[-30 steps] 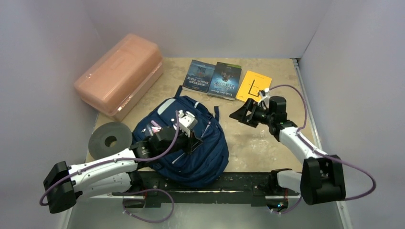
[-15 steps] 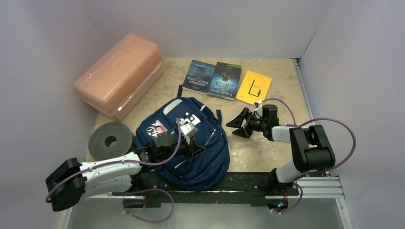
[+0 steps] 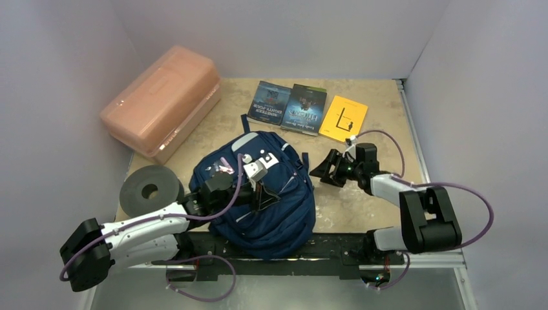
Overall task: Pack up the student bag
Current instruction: Unzip the student bag at the center of the board.
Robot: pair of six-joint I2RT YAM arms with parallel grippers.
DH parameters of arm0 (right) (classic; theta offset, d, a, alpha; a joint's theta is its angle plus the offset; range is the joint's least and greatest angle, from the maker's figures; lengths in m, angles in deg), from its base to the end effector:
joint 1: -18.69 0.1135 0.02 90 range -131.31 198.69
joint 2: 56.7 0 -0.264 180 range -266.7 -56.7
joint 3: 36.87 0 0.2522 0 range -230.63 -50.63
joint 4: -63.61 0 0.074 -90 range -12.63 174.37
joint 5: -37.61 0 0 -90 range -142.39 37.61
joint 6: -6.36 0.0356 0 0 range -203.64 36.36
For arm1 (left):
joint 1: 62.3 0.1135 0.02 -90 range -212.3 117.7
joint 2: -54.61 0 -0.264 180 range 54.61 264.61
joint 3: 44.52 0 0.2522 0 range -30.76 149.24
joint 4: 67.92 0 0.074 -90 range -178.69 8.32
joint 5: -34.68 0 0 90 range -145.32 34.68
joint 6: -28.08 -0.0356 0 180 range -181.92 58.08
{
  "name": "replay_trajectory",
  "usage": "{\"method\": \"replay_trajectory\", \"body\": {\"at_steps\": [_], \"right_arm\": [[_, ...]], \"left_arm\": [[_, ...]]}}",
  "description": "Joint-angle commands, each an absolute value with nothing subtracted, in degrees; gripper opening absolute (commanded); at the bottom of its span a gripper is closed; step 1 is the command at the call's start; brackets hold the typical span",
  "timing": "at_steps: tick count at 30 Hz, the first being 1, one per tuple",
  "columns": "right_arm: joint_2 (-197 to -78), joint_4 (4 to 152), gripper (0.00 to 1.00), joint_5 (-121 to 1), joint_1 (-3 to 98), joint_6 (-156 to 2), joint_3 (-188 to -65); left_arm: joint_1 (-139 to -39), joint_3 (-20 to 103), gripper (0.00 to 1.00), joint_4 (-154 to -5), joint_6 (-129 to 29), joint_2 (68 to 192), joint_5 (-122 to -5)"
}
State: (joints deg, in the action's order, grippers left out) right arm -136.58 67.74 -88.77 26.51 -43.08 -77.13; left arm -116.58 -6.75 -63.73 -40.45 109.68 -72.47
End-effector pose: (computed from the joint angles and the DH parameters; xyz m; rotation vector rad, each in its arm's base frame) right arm 0.2369 0.0539 0.1416 0.3552 2.4105 1.1455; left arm 0.1169 -0.1805 0.2304 0.7734 1.8018 -1.1806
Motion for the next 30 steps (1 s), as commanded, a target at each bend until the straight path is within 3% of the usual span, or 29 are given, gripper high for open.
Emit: {"method": "replay_trajectory", "body": {"at_steps": [1, 3, 7, 9, 12, 14, 20, 24, 30], "right_arm": [[-128.47, 62.80, 0.70, -88.47, 28.86, -55.42, -77.86], [-122.22, 55.20, 0.70, -88.00, 30.51, -57.71, -75.23], [-112.87, 58.81, 0.74, -80.95, 33.53, -63.57, -79.24], [-112.20, 64.10, 0.77, -84.19, 33.61, -67.97, -82.79], [-113.67, 79.47, 0.72, -88.16, 33.81, -79.62, -91.67], [-112.23, 86.51, 0.70, -83.70, 35.46, -86.68, -94.66], [-102.98, 94.52, 0.77, -73.25, 40.83, -105.72, -93.79], [-103.96, 103.48, 0.71, -67.83, 47.10, -114.56, -94.27], [-102.51, 107.23, 0.69, -71.44, 49.20, -121.69, -92.60]], "left_arm": [[-113.80, -1.94, 0.00, -59.79, -42.75, 103.85, -75.76], [-112.87, 0.23, 0.00, -63.37, -44.14, 101.99, -76.90], [-111.27, 4.58, 0.00, -71.68, -46.90, 98.99, -79.20], [-110.89, 6.20, 0.00, -74.59, -47.70, 98.08, -79.95], [-110.49, 8.58, 0.00, -79.40, -49.93, 96.57, -80.34], [-110.03, 9.65, 0.00, -83.85, -52.02, 95.28, -80.09], [-109.02, 11.25, 0.00, -89.23, -57.15, 91.93, -76.86], [-108.74, 12.88, 0.00, -92.71, -60.76, 91.90, -74.92], [-107.40, 14.96, 0.00, -95.10, -66.78, 91.37, -74.69]]}}
